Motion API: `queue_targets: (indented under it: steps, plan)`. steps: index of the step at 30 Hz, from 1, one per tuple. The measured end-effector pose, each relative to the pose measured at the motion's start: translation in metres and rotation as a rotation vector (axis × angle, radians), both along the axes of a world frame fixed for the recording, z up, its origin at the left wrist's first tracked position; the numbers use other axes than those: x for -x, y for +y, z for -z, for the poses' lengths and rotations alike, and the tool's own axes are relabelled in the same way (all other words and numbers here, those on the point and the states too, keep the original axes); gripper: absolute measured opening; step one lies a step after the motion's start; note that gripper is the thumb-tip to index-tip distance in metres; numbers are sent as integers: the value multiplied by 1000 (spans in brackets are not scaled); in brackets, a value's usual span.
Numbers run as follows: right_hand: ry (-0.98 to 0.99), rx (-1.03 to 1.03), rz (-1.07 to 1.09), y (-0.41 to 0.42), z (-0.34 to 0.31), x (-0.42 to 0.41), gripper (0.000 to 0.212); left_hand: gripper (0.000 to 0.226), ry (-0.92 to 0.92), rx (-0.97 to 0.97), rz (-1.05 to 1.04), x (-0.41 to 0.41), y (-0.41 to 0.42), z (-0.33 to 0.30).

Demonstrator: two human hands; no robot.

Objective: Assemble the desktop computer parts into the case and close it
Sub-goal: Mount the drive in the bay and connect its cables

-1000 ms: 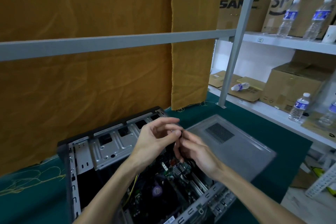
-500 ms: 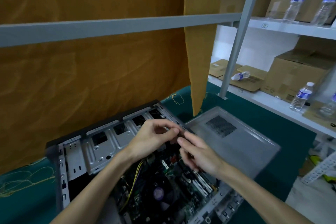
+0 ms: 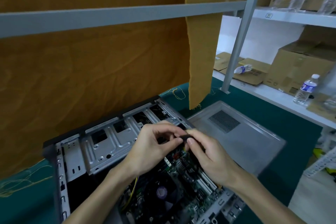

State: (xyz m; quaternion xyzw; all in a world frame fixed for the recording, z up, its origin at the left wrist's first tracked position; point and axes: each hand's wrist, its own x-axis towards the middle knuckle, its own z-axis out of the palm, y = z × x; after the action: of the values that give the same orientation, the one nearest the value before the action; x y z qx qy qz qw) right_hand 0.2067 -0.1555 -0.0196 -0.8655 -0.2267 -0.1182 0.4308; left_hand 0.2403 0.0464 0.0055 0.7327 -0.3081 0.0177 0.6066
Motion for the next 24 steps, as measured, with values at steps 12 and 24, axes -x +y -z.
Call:
queue_targets:
  steps: [12,24]
  plan:
    - [-284,9,-18,-4,1,-1,30,30,188,188,172,6,1,-16]
    - [-123,-64,-80,5,-3,2,27,11,543,198,389,-8,4,-6]
